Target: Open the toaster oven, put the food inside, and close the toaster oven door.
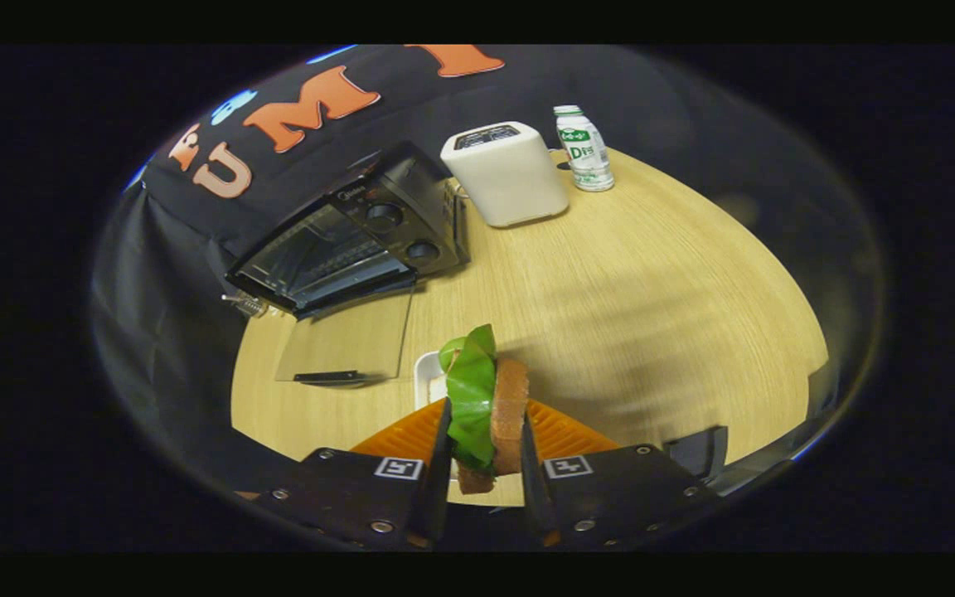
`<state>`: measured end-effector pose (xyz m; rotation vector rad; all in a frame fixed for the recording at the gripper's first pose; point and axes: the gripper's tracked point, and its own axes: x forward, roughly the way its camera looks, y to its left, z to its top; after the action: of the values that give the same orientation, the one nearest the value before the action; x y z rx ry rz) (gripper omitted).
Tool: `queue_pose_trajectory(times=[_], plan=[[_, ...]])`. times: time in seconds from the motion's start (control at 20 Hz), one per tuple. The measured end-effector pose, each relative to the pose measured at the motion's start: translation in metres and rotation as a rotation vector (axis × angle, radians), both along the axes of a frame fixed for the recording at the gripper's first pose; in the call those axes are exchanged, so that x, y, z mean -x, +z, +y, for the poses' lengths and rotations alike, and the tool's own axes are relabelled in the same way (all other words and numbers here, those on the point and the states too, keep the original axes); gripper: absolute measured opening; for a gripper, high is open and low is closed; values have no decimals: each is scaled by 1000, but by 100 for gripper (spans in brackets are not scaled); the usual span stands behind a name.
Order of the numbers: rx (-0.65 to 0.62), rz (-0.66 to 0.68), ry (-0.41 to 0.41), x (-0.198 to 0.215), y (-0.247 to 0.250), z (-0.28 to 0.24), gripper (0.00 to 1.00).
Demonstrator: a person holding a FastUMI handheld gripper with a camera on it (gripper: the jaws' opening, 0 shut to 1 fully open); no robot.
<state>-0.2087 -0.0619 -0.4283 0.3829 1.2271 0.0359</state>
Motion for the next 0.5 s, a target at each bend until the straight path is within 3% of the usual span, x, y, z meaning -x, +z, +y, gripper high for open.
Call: queue_pose_trajectory(times=[0.15,0.5], plan=[[21,-27,48,-4,12,9,33],[38,-113,45,-36,50,28,33]])
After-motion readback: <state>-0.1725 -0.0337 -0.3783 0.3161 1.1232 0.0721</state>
